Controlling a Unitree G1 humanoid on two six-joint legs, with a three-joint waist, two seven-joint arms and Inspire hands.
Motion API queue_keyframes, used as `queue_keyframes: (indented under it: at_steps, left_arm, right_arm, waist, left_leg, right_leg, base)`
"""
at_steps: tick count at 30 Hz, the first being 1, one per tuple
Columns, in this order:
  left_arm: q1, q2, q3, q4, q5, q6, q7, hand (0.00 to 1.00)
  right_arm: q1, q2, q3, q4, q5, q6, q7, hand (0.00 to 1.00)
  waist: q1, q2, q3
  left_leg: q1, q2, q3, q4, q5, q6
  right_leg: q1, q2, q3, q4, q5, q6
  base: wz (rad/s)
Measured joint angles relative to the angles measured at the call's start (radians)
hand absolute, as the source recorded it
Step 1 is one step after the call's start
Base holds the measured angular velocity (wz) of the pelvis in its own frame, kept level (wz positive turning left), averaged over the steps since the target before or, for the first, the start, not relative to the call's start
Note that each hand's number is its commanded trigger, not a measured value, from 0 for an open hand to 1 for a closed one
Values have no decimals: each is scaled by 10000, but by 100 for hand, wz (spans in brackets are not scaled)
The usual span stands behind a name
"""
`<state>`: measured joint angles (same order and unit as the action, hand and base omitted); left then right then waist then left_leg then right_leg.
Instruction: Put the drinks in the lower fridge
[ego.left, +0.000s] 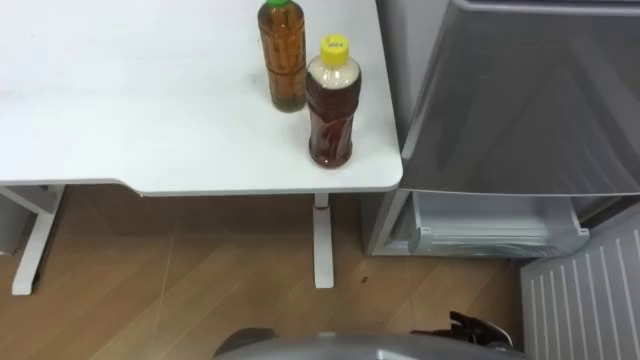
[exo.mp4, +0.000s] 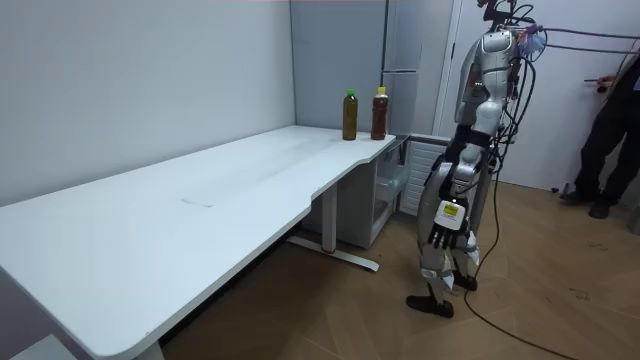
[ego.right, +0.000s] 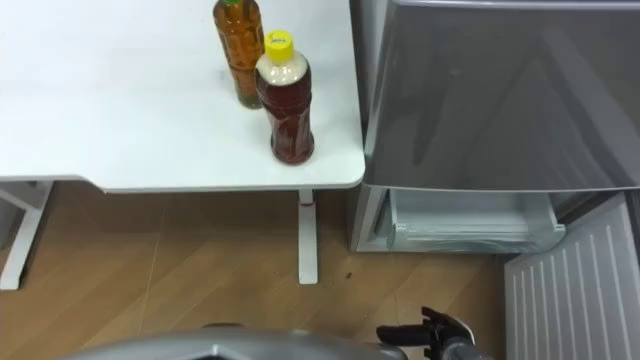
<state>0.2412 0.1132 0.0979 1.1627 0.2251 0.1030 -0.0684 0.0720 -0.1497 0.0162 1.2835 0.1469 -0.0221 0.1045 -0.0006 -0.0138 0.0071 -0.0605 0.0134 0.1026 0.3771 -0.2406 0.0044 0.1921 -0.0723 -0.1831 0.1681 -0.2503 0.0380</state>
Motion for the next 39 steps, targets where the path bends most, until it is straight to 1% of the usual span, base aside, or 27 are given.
queue_keyframes:
  at_steps: [6, 8, 9, 10, 12, 16, 20, 25, 27, 29, 32, 37, 38, 39]
  left_arm:
    - [36, -33, 301, -19, 1, 7, 205, 0]
    - [41, -36, 451, -27, 0, 11, 295, 0]
    - [52, -41, 453, -32, -3, 10, 367, 0]
    - [48, -44, 459, -37, -29, 9, 478, 0]
    - [51, -43, 484, -41, -401, -6, 627, 0]
    - [-56, -53, 669, -36, -809, -36, 689, 0]
    - [-73, -58, 777, -23, -1142, -36, 1045, 0]
    - [-42, -67, 776, -21, -1151, -1, 1255, 0]
    - [-41, -68, 848, -23, -1151, 5, 1342, 0]
    - [-47, -70, 978, -45, -1161, 5, 1477, 0]
    - [-46, -96, 1090, -47, -1231, 3, 1576, 0]
    - [-93, -111, 1162, -125, -1777, -58, 2119, 0]
    - [-89, -111, 1196, -129, -2008, -133, 2294, 0]
    - [-174, -114, 1257, -149, -2399, -250, 2523, 0]
  right_arm:
    - [16, 0, -23, 28, -19, 15, -155, 0]
    - [3, 2, -20, 28, -20, 14, -179, 0]
    - [8, 3, -19, 46, -20, 13, -184, 0]
    - [42, 9, -18, 88, -13, 14, -196, 0]
    - [39, 35, -22, 99, 5, 12, -279, 0]
    - [73, 43, -34, 97, -5, 16, -365, 0]
    - [77, 47, -105, 96, -13, 25, -384, 0]
    - [78, 46, -105, 34, -11, 53, -411, 0]
    - [68, 47, -107, 17, -11, 146, -451, 0]
    - [70, 47, -101, 0, -13, 255, -488, 0]
    - [96, 47, -102, -1, -14, 260, -520, 0]
    - [70, 48, -84, -2, -14, 361, -734, 0]
    - [57, 40, -80, -2, -14, 359, -793, 0]
    - [55, 37, -75, 16, -12, 352, -810, 0]
  waist:
    - [80, -2, -20]
    - [78, -29, -30]
    - [78, -63, -46]
    - [76, -66, -42]
    - [75, -50, -7]
    - [75, -52, 1]
    - [80, -44, 9]
    - [89, -42, 6]
    - [89, -50, -1]
    - [92, -96, -34]
    - [95, -139, -61]
    - [127, -100, -33]
    - [162, -62, -14]
    - [224, -55, -8]
  left_leg:
    - [14, -51, -10, -21, 4, 5]
    - [35, -91, -11, -67, 8, 16]
    - [42, -97, -11, -60, 9, 18]
    - [66, -106, -11, -33, 11, 21]
    - [201, -104, -11, -49, 5, 19]
    - [200, -101, -66, -29, 2, 19]
    - [179, -108, -103, -34, -2, 26]
    - [136, -114, -96, -10, 0, 29]
    - [119, -120, -97, -17, -1, 29]
    - [132, -137, -97, -31, 1, 28]
    - [153, -142, -97, -45, 3, 27]
    - [152, -159, -178, -37, 0, 28]
    - [170, -159, -199, -36, -1, 30]
    - [174, -160, -206, -54, -4, 36]
  right_leg:
    - [41, -49, -72, -39, -23, 38]
    - [45, -80, -91, -36, -31, 53]
    - [49, -85, -100, -36, -32, 53]
    - [69, -91, -114, -36, -31, 53]
    - [186, -91, -164, -20, -30, 54]
    - [209, -89, -262, 7, -30, 53]
    - [240, -89, -315, 5, -30, 55]
    - [243, -92, -327, -158, -45, 80]
    - [227, -96, -336, -158, -44, 80]
    - [232, -104, -358, -138, -39, 83]
    - [235, -108, -392, -124, -24, 85]
    - [240, -125, -581, -38, -8, 94]
    - [239, -135, -711, 21, -5, 100]
    - [254, -136, -743, 19, 5, 118]
  base:
    - [2]
    - [0]
    - [0]
    - [0]
    - [0]
    - [3]
    - [2]
    - [0]
    - [0]
    - [0]
    - [0]
    - [5]
    - [0]
    - [0]
